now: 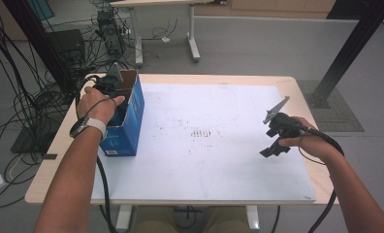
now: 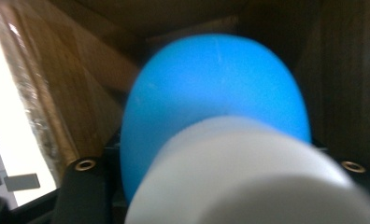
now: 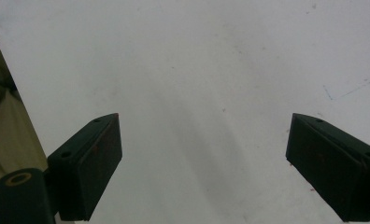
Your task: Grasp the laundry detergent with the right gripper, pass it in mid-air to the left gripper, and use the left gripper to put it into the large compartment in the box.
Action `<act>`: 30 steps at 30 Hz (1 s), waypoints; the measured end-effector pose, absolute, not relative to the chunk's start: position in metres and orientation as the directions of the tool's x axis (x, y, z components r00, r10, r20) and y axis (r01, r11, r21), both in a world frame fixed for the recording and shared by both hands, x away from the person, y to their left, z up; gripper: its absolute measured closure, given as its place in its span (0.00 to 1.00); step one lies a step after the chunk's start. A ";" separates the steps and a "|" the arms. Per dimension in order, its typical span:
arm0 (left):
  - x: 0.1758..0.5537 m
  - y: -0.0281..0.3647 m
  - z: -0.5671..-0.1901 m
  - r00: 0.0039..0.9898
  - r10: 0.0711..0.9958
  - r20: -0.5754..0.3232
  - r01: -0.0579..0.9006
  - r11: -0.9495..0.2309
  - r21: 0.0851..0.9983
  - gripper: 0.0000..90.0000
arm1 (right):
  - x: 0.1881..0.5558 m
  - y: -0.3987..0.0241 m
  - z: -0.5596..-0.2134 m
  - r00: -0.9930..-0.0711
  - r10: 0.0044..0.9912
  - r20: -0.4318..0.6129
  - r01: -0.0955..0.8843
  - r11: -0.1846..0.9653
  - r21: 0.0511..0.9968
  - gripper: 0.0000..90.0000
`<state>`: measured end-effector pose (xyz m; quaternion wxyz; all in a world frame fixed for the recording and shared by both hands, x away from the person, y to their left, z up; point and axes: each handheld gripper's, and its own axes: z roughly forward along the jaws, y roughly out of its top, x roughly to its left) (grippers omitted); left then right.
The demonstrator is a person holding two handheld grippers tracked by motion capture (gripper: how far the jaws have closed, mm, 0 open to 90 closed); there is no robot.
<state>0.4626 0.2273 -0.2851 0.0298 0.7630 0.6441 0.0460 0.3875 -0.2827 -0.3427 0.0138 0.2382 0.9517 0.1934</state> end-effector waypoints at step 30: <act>0.462 0.225 -0.244 0.238 0.969 0.069 0.954 -0.246 0.172 0.17 | 0.388 -0.280 -0.343 -0.889 0.454 0.066 0.445 0.819 0.362 0.12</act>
